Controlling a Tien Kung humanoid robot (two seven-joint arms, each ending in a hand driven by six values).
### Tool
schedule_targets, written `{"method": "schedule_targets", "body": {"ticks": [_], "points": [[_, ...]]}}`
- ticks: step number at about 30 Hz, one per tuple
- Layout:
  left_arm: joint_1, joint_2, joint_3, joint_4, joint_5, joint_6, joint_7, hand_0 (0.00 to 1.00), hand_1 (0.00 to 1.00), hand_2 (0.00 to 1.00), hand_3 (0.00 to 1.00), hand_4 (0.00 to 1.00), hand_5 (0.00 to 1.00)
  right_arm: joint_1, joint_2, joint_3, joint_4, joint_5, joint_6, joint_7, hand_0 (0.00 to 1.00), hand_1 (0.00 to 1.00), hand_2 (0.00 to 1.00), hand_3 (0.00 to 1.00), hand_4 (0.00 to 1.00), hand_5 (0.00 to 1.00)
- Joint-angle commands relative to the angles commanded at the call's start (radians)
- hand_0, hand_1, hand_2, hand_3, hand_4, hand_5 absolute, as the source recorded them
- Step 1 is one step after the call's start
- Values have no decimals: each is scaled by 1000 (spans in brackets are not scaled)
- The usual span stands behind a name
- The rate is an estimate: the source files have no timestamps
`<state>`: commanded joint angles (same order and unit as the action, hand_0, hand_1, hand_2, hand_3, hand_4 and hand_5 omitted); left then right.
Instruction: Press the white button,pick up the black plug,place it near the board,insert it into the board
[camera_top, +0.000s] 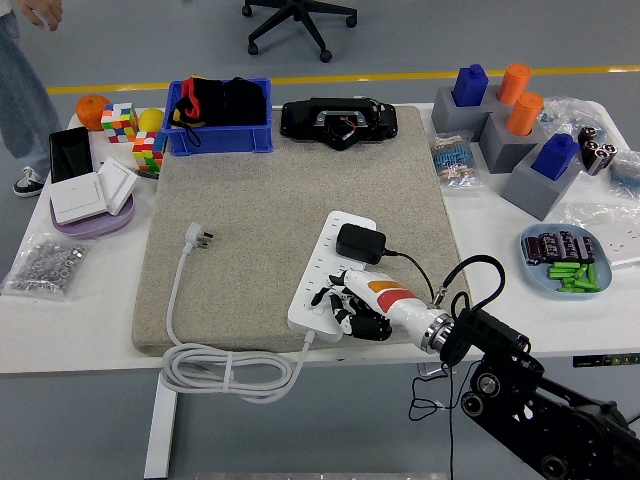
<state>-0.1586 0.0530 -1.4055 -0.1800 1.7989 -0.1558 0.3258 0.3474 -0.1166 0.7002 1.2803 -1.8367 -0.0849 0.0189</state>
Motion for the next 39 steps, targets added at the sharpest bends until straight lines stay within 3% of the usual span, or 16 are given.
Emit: {"method": "schedule_targets", "body": {"ticks": [14, 39], "points": [[0, -1, -2, 0, 1, -1, 0, 691, 637, 615, 638, 560, 183, 5, -5, -16, -13, -3, 6, -2, 2, 2, 58, 585, 158, 2], [1, -3, -7, 0, -1, -1, 0, 691, 637, 615, 638, 562, 186, 22, -17, -35, -11, -118, 6, 2, 2, 2, 58, 574, 161, 2]]}}
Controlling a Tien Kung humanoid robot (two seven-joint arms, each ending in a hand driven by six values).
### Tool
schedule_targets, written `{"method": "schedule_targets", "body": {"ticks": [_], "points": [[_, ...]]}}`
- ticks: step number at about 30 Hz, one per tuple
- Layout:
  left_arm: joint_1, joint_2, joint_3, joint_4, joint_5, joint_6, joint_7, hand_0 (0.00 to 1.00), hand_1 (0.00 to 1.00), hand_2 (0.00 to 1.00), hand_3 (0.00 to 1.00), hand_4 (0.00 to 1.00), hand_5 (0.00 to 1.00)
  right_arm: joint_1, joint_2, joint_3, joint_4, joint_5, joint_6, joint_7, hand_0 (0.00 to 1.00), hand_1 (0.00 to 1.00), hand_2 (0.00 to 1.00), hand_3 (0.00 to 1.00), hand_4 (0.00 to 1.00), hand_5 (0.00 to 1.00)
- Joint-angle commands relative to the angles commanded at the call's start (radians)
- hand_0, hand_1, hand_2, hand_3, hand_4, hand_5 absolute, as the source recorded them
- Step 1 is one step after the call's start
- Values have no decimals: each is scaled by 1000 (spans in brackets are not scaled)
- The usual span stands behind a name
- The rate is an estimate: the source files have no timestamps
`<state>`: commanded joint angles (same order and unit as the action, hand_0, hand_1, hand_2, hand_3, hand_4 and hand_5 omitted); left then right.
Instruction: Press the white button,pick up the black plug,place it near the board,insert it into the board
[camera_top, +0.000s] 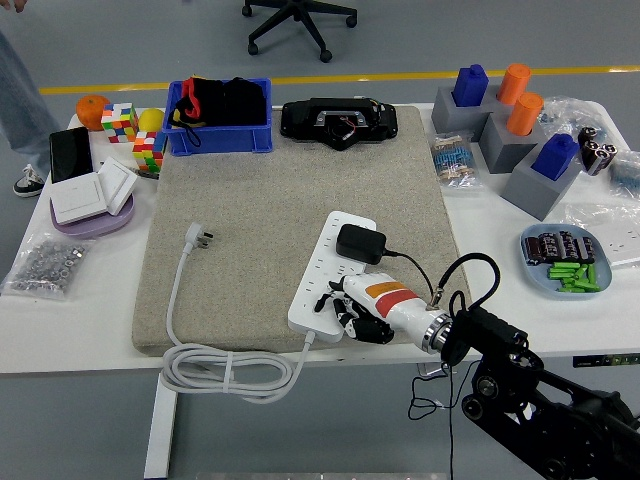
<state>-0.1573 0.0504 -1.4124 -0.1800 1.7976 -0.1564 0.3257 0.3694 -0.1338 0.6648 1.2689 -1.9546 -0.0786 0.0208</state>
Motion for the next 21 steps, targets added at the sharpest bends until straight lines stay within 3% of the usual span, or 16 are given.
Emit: {"method": "schedule_targets", "body": {"ticks": [21], "points": [[1, 0, -3, 0, -1, 0, -1, 691, 638, 615, 639, 562, 185, 14, -14, -21, -8, -45, -17, 2, 2, 2, 58, 565, 168, 2]]}}
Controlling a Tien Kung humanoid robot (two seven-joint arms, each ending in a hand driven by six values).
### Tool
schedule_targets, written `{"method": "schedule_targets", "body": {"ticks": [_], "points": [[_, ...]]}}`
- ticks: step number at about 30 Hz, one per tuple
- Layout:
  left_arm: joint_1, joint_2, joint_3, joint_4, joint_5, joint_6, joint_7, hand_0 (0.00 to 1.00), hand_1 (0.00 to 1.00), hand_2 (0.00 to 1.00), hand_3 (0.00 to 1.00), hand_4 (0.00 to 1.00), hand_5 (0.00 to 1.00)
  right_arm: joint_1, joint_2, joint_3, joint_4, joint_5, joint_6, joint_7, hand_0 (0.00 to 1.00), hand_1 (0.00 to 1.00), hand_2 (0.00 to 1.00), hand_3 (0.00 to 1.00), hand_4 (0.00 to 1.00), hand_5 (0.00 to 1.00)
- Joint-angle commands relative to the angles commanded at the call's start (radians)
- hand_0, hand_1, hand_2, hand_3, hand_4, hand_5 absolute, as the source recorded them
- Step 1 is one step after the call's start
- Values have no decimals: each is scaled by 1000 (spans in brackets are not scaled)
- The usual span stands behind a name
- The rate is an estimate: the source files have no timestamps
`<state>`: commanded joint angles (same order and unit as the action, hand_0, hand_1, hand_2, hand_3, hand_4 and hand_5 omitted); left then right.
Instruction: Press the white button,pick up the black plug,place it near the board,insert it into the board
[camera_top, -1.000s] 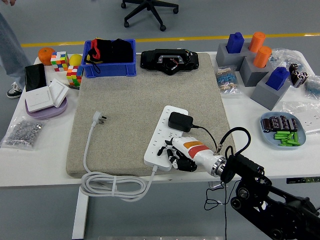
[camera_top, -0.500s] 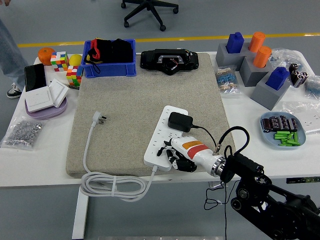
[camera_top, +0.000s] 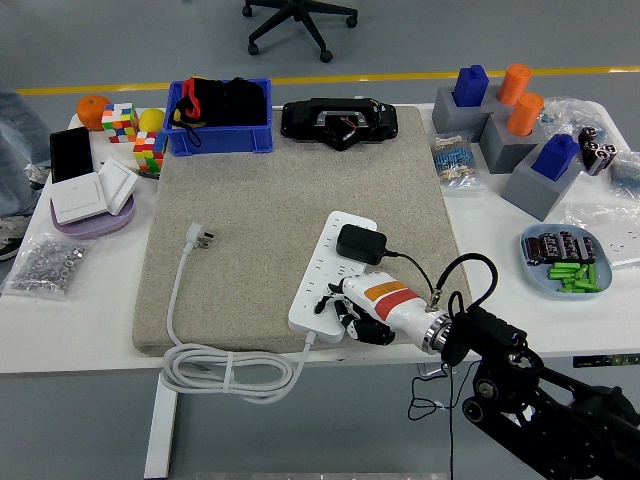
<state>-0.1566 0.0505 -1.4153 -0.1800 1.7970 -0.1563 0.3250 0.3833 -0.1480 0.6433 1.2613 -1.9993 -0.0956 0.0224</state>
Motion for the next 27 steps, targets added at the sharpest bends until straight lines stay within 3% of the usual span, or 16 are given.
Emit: {"method": "schedule_targets", "body": {"ticks": [14, 20, 21, 26, 27], "points": [[1, -2, -3, 0, 3, 0, 0, 691, 638, 615, 639, 562, 184, -6, -18, 84, 103, 41, 19, 11, 2, 2, 58, 563, 168, 2], [1, -3, -4, 0, -2, 1, 0, 691, 638, 615, 638, 562, 184, -36, -24, 141, 142, 70, -8, 48, 2, 2, 52, 563, 170, 2], [0, -3, -2, 0, -4, 2, -1, 691, 638, 615, 638, 562, 185, -43, -26, 155, 146, 78, -9, 50, 102, 83, 149, 608, 350, 2], [-1, -3, -2, 0, -1, 2, -2, 691, 638, 615, 638, 562, 185, -86, -35, 242, 168, 115, -6, 52, 102, 83, 149, 608, 350, 2], [-1, -3, -1, 0, 0, 2, -2, 691, 638, 615, 638, 561, 184, -97, -37, 262, 174, 123, -5, 53, 542, 492, 500, 684, 744, 70]]}}
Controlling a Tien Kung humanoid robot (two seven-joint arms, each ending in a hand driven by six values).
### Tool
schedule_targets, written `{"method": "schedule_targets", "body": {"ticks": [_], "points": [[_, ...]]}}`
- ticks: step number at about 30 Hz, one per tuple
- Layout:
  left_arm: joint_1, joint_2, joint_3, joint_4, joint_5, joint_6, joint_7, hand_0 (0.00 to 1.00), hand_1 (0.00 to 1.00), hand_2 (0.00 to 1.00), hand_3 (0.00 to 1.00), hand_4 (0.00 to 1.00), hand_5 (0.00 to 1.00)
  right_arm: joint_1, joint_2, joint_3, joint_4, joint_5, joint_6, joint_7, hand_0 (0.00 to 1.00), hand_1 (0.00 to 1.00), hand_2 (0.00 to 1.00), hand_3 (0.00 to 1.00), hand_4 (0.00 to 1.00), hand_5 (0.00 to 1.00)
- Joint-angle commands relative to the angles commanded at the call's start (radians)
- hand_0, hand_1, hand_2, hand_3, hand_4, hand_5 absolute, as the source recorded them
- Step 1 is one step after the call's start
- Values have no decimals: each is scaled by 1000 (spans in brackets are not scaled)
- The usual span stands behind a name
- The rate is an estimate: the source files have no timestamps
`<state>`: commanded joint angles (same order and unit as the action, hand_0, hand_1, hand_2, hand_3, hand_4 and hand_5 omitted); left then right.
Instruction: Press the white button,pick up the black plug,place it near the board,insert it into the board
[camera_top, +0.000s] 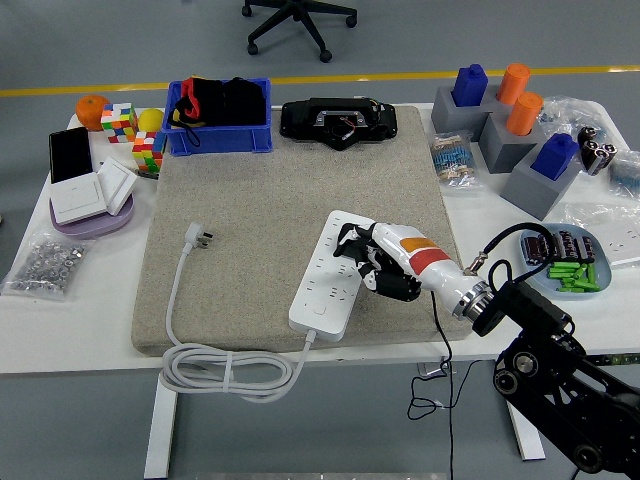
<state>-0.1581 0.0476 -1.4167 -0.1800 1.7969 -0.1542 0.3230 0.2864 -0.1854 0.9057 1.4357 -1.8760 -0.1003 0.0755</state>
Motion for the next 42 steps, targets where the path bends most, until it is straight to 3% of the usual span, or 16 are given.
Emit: {"method": "schedule_targets", "body": {"ticks": [5, 6, 11, 12, 17, 18, 21, 28, 35, 36, 42], "points": [[0, 1, -1, 0, 4, 0, 0, 691, 638, 615, 638, 561, 184, -54, -12, 90, 30, 28, 8, -6, 542, 492, 500, 684, 744, 70], [0, 1, -1, 0, 4, 0, -1, 692, 638, 615, 638, 561, 183, -62, -14, 104, 34, 33, 8, -6, 789, 757, 730, 800, 896, 190], [1, 2, -2, 0, 8, 1, -2, 692, 638, 615, 638, 561, 183, -110, -26, 178, 50, 58, 16, -11, 789, 757, 730, 800, 896, 190], [1, 2, -3, 0, 11, 0, -2, 689, 638, 615, 638, 562, 182, -116, -26, 189, 52, 59, 17, -12, 889, 855, 827, 835, 976, 326], [-4, 2, 3, 0, 9, 0, -6, 689, 638, 615, 638, 562, 182, -158, -24, 236, 60, 68, 21, -19, 889, 855, 827, 835, 976, 326], [-6, 1, 6, 0, 8, -1, -7, 693, 638, 615, 638, 562, 182, -171, -23, 250, 62, 68, 21, -19, 893, 860, 830, 839, 998, 384], [-12, 0, 11, 0, 3, 0, -11, 693, 638, 615, 638, 562, 182, -198, -18, 284, 65, 71, 23, -19, 893, 860, 830, 839, 998, 384], [-18, -2, 13, 0, 9, 1, -12, 692, 638, 615, 638, 562, 182, -257, 20, 396, 72, 120, 13, -2, 897, 860, 825, 844, 998, 402], [-14, -5, 3, 0, 20, 4, -10, 693, 638, 615, 638, 562, 182, -292, 45, 463, 79, 179, -38, 87, 890, 840, 804, 835, 979, 372], [-14, -5, 3, 0, 19, 5, -10, 692, 638, 615, 638, 562, 181, -296, 47, 469, 78, 191, -48, 109, 843, 789, 760, 800, 974, 349], [-14, -11, 11, 0, 2, 6, -12, 693, 638, 615, 638, 561, 182, -319, 62, 498, 78, 211, -74, 167, 817, 765, 736, 778, 952, 347]]}}
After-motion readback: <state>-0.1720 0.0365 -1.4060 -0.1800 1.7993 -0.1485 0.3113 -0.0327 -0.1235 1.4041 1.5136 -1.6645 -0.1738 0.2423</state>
